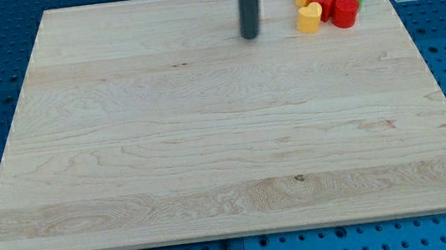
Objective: Point your arm at the red circle
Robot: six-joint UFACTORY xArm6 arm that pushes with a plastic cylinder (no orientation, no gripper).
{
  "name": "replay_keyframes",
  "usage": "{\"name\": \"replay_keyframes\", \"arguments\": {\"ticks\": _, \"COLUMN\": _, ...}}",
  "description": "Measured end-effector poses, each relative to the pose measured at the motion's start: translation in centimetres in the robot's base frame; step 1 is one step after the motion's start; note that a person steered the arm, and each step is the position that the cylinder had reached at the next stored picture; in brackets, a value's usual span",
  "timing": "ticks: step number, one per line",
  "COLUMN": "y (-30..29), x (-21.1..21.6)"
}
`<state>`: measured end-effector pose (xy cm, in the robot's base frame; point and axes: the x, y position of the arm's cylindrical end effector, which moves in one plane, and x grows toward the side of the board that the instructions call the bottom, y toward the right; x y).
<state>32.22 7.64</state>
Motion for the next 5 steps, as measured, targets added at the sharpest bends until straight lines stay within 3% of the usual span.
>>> {"name": "replay_keyframes", "arguments": {"ticks": 1, "y": 0.2, "x": 0.2}}
{"name": "replay_keyframes", "arguments": {"ticks": 4, "y": 17.1, "x": 3.4}}
{"name": "replay_keyframes", "arguments": {"ticks": 5, "y": 17.1, "x": 3.4}}
